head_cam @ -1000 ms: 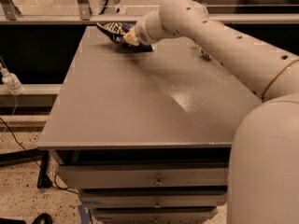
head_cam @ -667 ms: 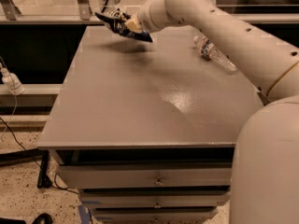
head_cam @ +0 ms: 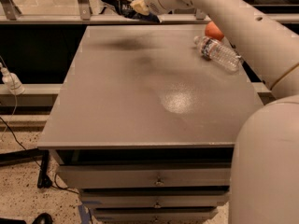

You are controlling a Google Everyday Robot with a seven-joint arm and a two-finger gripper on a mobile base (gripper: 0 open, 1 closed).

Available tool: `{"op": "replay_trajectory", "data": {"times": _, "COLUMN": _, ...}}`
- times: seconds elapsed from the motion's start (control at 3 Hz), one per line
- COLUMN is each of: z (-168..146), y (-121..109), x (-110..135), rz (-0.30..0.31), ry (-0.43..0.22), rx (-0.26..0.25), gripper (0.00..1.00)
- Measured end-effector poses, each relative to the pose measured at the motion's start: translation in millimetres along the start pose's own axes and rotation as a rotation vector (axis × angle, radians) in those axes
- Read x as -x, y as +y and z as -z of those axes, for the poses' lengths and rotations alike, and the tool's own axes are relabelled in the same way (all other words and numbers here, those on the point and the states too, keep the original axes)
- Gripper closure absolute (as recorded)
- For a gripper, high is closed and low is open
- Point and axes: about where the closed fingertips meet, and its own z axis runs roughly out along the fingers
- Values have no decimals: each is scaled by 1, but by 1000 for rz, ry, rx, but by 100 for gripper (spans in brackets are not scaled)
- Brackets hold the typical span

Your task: Move blue chip bag near apple

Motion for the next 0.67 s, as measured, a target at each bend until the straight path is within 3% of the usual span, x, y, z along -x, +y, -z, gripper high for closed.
{"op": "replay_trajectory", "data": {"times": 0.33, "z": 0, "y": 2, "x": 0, "rz": 28, "ry": 5, "rx": 0, "gripper": 100}}
{"op": "replay_trajectory", "data": {"times": 0.67, "z": 14, "y": -25, "x": -22, "rz": 125, "ry": 70, "rx": -46, "gripper": 100}}
